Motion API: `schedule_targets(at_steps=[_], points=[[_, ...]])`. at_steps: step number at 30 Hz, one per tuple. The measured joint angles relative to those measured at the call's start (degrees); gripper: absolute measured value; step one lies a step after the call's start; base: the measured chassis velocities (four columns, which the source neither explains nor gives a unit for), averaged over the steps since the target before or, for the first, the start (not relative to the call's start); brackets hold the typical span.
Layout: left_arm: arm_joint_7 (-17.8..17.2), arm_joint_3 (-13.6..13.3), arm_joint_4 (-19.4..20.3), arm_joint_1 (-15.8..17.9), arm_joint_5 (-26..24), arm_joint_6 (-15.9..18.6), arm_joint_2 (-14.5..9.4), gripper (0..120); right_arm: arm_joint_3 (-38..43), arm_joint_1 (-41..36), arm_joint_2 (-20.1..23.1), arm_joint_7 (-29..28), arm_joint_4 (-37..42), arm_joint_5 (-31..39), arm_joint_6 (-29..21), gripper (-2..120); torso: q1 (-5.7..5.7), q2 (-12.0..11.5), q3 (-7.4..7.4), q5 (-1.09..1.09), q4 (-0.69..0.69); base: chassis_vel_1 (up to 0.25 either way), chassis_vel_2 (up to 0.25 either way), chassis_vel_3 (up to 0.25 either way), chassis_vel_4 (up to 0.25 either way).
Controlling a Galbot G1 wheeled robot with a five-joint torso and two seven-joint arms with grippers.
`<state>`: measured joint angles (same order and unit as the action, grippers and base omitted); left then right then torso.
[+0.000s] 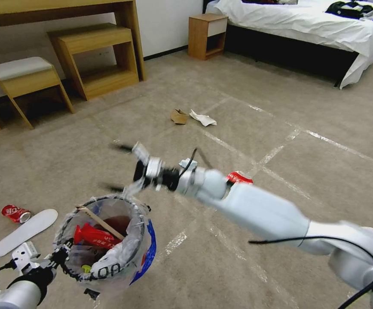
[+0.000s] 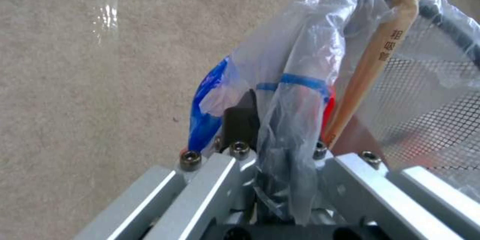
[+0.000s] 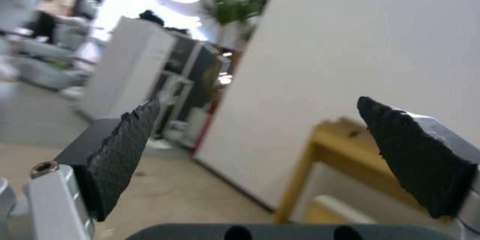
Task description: Pick up the trash bin and place the garbage on the floor into it.
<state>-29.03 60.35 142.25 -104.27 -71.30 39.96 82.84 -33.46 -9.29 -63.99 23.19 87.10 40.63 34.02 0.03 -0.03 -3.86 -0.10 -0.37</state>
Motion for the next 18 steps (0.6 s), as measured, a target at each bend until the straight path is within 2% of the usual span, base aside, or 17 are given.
schedule_targets(at_steps=[6, 8, 9, 11, 12, 14, 16, 18], points=[[0.0, 0.4, 0.0, -0.2, -0.4, 0.0, -0.4, 0, 6.4, 0.2, 0.8, -5.2, 0.2, 0.1, -2.5, 100, 0.00, 0.0, 0.00, 0.00, 0.02, 0.000, 0.000, 0.000, 0.000], [0.0, 0.7, 0.1, -0.2, -0.8, 0.2, -0.8, 0, 11.0, -1.5, 1.2, -10.5, 0.9, -0.7, -5.5, 100, 0.00, 0.0, 0.00, 0.00, 0.01, 0.000, 0.000, 0.000, 0.000], [0.0, 1.0, 0.1, -0.1, -1.3, 0.2, -1.1, 0, 15.0, -3.9, 1.1, -16.7, 1.9, -1.8, -8.3, 100, 0.00, 0.0, 0.00, 0.00, 0.02, 0.000, 0.000, 0.000, 0.000], [0.0, 1.1, 0.1, -0.1, -1.4, 0.3, -1.2, 0, 16.1, -4.8, 1.1, -18.3, 2.3, -2.1, -8.8, 100, 0.00, 0.0, 0.00, 0.00, 0.02, 0.000, 0.000, 0.000, 0.000], [-0.1, 1.1, 0.1, 0.0, -1.5, 0.3, -1.5, 0, 19.5, -7.9, 1.2, -22.4, 3.3, -3.4, -10.9, 100, 0.00, 0.0, 0.00, -0.01, 0.03, 0.000, 0.000, 0.000, 0.000], [-0.1, 1.1, 0.1, 0.0, -1.6, 0.3, -1.6, 0, 20.9, -9.2, 1.3, -23.4, 3.7, -3.8, -11.4, 100, 0.00, 0.0, 0.00, 0.00, 0.03, 0.000, 0.000, 0.000, 0.000], [-0.1, 0.8, 0.1, 0.3, -1.7, 0.3, -2.0, 0, 26.6, -15.0, 2.1, -26.9, 5.2, -5.4, -12.9, 100, 0.00, 0.0, 0.00, 0.01, 0.01, 0.000, 0.000, 0.000, 0.000], [-0.1, 0.7, 0.1, 0.4, -1.7, 0.3, -2.0, 0, 27.5, -15.9, 2.3, -27.2, 5.5, -5.5, -13.1, 100, 0.00, 0.0, 0.00, 0.01, 0.01, 0.000, 0.000, 0.000, 0.000]])
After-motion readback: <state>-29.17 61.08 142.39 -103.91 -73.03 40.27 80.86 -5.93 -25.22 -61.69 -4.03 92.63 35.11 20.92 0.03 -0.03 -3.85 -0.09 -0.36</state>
